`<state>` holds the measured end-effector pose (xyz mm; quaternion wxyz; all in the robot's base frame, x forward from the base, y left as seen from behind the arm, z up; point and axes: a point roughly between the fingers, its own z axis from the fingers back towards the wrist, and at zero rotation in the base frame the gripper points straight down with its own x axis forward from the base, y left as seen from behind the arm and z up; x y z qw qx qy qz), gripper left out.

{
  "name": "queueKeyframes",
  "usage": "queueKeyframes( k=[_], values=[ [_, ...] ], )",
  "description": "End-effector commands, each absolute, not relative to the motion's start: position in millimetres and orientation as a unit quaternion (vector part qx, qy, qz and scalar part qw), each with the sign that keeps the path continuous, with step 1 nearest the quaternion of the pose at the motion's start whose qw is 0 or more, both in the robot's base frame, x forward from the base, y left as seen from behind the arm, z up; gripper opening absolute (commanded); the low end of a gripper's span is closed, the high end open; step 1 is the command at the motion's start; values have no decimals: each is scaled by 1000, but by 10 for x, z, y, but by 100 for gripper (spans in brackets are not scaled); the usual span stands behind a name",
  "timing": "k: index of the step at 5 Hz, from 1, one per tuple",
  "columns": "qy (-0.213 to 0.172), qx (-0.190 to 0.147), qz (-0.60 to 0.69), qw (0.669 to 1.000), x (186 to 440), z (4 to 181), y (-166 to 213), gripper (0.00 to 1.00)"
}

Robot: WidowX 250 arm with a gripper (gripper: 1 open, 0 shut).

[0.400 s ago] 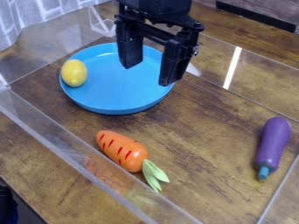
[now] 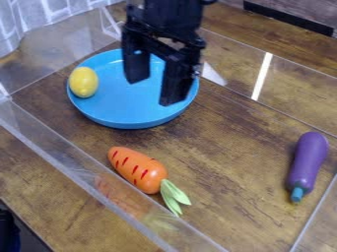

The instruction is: Move the carrot to the right side

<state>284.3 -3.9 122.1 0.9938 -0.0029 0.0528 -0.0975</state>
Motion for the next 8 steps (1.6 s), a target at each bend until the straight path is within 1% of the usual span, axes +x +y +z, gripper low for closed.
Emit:
queueKeyframes(
  k=[1, 2, 3, 4, 5, 6, 7, 8],
  values=[
    [36, 9, -210, 977, 2797, 1285, -169, 100],
    [31, 22, -308, 951, 2759, 1178, -79, 100],
    [33, 29, -384, 922, 2769, 1077, 50, 100],
    [36, 36, -452, 891, 2811, 876, 166, 100],
    [30, 42, -502, 863, 2851, 642, 222, 100],
    [35, 53, -544, 837, 2879, 337, 221, 100],
    [46, 54, -526, 848, 2885, 270, 203, 100],
    [47, 54, -503, 861, 2850, 256, 200, 100]
  ],
)
